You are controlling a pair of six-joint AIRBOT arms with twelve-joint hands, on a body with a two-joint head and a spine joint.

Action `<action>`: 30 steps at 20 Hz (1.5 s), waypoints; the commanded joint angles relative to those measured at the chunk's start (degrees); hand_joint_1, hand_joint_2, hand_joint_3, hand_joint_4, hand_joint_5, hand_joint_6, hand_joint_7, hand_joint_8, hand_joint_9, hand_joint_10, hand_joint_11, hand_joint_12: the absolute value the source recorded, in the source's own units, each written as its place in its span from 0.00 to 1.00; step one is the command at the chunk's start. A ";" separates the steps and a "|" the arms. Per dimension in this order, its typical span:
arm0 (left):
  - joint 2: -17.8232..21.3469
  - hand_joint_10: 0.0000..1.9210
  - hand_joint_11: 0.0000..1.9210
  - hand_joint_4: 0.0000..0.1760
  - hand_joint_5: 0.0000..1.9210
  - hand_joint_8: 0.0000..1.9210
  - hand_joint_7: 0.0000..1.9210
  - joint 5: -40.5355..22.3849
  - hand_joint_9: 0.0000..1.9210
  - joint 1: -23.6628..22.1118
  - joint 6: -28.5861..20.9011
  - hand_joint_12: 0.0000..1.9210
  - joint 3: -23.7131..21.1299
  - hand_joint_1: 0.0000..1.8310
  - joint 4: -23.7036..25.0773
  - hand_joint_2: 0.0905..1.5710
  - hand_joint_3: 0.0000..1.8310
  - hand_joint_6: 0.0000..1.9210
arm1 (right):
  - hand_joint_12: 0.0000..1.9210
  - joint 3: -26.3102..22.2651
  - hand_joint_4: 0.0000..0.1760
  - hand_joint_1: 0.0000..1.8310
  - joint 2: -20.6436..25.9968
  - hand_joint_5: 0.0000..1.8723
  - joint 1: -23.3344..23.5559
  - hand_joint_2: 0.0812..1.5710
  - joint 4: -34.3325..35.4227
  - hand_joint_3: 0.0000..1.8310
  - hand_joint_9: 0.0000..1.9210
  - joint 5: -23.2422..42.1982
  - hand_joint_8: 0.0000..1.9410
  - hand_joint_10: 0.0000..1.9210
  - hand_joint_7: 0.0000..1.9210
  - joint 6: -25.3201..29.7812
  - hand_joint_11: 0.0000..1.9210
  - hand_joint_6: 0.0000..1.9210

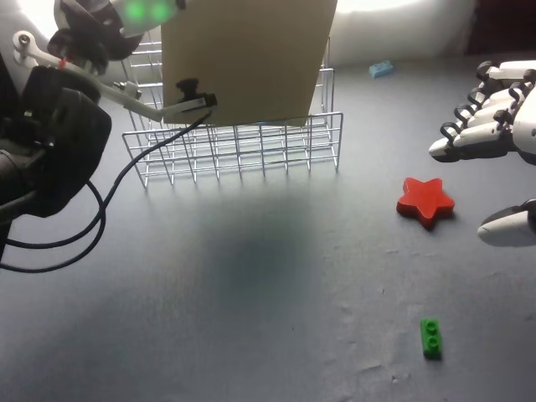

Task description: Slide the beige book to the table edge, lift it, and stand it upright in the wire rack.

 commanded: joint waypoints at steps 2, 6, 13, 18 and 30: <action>-0.20 0.74 0.33 0.00 0.41 0.67 0.42 -7.57 0.41 -0.02 -0.48 0.78 1.08 0.74 -1.97 0.74 0.00 0.61 | 0.47 -0.27 0.00 0.12 0.45 0.19 0.45 0.71 0.49 0.00 0.19 -0.84 0.00 0.00 0.20 0.30 0.00 0.00; -2.60 0.77 0.32 0.00 0.41 0.70 0.40 -7.47 0.39 0.33 -0.51 0.79 3.54 0.74 -3.44 0.75 0.00 0.62 | 0.48 -0.49 0.00 0.13 0.57 0.21 0.23 0.71 0.49 0.00 0.20 -0.60 0.00 0.00 0.21 0.25 0.00 0.00; -4.06 0.77 0.33 0.00 0.42 0.70 0.40 -8.35 0.39 1.30 -0.60 0.79 5.48 0.74 -5.51 0.75 0.00 0.61 | 0.46 -1.03 0.00 0.12 0.60 0.20 0.23 0.71 0.49 0.00 0.19 -0.55 0.00 0.00 0.20 0.17 0.00 0.00; -3.90 0.77 0.31 0.00 0.40 0.71 0.40 -9.38 0.39 1.99 -0.30 0.80 5.30 0.74 -6.67 0.75 0.00 0.62 | 0.46 -1.04 0.00 0.12 0.63 0.20 0.22 0.71 0.49 0.00 0.19 -0.53 0.00 0.00 0.20 -0.09 0.00 0.00; -4.81 0.77 0.31 0.00 0.41 0.69 0.41 -10.41 0.39 4.02 0.07 0.82 4.92 0.74 -9.01 0.75 0.00 0.61 | 0.49 -1.16 0.00 0.12 0.66 0.20 0.22 0.71 0.49 0.00 0.21 -0.21 0.00 0.00 0.21 -0.30 0.00 0.00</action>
